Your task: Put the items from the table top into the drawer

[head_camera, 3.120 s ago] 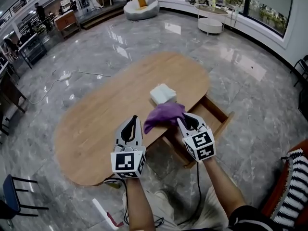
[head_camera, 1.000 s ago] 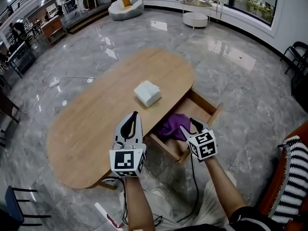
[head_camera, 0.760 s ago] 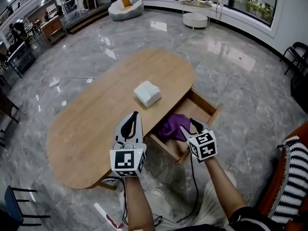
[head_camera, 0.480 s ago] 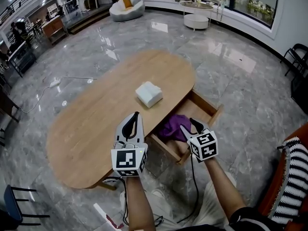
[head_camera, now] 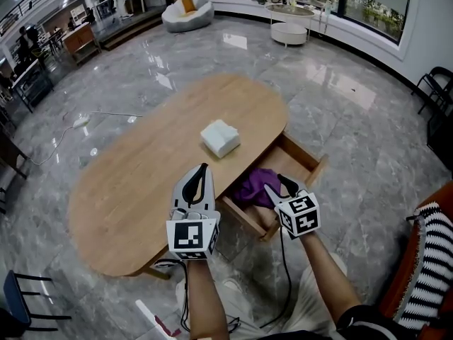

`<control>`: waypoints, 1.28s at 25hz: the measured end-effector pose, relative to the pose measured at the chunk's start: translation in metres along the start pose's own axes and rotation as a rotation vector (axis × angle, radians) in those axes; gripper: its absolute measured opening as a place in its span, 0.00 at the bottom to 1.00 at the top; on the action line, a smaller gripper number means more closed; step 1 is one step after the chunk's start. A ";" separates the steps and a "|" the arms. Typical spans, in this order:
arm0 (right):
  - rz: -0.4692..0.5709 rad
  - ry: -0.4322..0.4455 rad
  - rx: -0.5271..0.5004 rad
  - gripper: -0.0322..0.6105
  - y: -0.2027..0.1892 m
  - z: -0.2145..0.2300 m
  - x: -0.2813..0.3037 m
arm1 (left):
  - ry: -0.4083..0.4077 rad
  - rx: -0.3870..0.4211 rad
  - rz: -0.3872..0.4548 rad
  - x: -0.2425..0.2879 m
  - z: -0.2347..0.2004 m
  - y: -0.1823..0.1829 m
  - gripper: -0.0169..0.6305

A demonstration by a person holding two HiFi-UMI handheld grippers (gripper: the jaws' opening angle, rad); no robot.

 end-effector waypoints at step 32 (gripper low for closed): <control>0.120 0.148 -0.076 0.10 0.076 -0.027 0.049 | 0.048 0.002 -0.027 0.002 -0.024 -0.013 0.03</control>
Point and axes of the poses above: the fingertips, and each gripper's own axes: x forward along the fingers, z to its right, y out of its top, the point moved 4 cm from there along -x, backward along the fingers, and after that the axes turned 11 degrees about y, right-handed, at the moved point
